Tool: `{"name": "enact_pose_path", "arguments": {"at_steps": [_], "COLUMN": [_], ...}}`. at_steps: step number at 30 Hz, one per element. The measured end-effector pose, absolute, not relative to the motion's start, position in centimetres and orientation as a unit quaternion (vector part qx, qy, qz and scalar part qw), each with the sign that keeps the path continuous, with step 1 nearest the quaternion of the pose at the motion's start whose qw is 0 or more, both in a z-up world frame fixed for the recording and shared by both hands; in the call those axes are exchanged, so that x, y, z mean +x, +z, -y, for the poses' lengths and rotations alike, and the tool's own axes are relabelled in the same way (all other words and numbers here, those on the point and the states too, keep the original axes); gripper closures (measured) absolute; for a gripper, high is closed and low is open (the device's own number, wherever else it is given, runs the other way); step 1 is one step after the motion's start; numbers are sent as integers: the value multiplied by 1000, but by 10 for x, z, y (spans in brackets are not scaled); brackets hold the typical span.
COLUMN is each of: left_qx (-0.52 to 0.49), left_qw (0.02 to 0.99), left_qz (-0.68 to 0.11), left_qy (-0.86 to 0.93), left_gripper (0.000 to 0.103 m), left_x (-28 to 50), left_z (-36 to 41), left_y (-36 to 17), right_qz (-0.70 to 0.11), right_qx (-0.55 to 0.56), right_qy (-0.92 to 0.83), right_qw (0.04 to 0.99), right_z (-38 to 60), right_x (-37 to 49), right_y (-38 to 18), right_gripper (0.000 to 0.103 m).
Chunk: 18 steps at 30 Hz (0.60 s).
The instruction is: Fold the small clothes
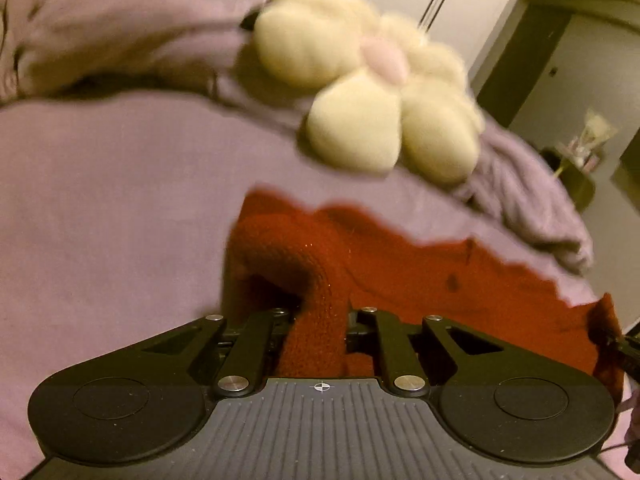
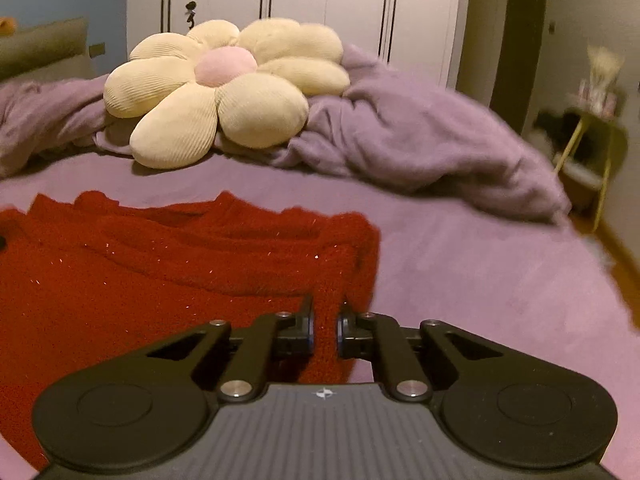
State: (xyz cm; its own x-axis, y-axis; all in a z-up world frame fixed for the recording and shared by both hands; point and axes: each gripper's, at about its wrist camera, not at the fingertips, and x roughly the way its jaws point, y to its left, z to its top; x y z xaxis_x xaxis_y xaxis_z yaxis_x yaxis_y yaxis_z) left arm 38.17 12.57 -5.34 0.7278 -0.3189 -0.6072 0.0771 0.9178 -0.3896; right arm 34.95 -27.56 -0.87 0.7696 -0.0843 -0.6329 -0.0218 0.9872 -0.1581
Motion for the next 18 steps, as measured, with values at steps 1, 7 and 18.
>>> {"name": "enact_pose_path", "arguments": {"at_steps": [1, 7, 18], "left_qx": [-178, -153, -182], "left_qw": [919, 949, 918], "left_qz": [-334, -265, -352], "left_qy": [-114, -76, 27], "left_gripper": [90, 89, 52], "left_x": [380, 418, 467], "left_z": [-127, -113, -104], "left_y": [-39, 12, -86], "right_qz": [-314, -239, -341], "right_qx": [-96, -110, -85], "right_qy": [-21, -71, -127], "right_qw": [944, 962, 928], "right_z": [272, 263, 262], "right_x": [345, 385, 469], "right_y": [1, 41, -57], "right_gripper": [95, 95, 82]}}
